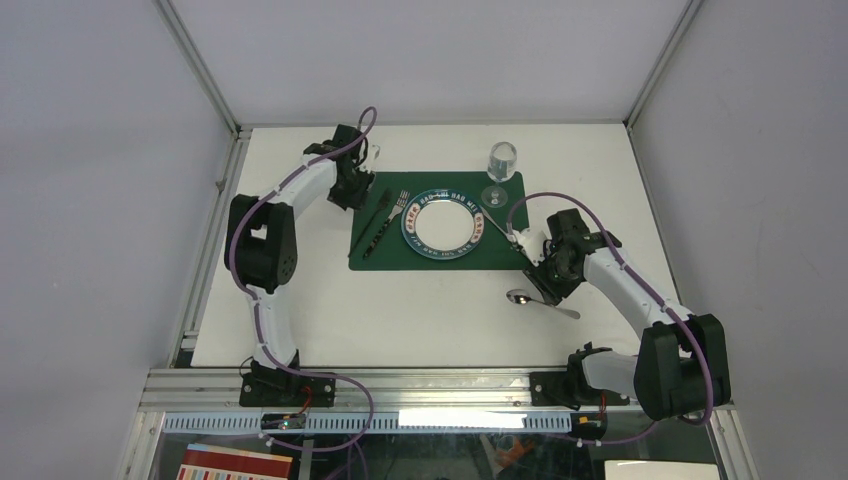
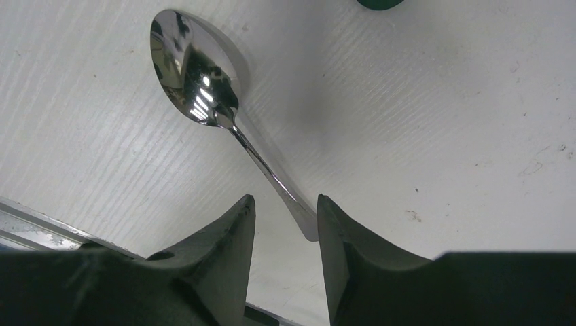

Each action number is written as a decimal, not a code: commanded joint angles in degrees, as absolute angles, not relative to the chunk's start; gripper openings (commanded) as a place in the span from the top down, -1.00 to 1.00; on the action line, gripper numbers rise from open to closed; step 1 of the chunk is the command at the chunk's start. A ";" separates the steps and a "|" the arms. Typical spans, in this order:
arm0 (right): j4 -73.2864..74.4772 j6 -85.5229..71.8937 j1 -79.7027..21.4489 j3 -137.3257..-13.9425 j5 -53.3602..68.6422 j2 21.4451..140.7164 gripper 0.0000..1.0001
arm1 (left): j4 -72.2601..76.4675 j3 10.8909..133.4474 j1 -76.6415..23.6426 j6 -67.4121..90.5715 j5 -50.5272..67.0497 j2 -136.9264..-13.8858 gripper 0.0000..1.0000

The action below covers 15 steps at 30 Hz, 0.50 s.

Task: Set the dinner table for one person
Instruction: Adjust the fork on the napkin.

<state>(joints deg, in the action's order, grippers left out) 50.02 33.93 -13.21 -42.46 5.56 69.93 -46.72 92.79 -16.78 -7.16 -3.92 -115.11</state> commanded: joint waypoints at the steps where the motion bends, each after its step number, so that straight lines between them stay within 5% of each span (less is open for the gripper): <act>1: 48.28 33.61 -13.07 -42.72 5.97 68.62 0.17 | -43.29 92.26 -17.84 -9.23 -0.43 -115.23 0.14; 15: 48.97 33.74 -12.99 -43.17 5.17 68.66 0.17 | -42.58 89.23 -17.93 -8.60 3.68 -115.51 0.16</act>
<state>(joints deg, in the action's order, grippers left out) 49.98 33.93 -13.21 -42.41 5.34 69.93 -44.82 89.60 -17.65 -8.03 1.06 -116.27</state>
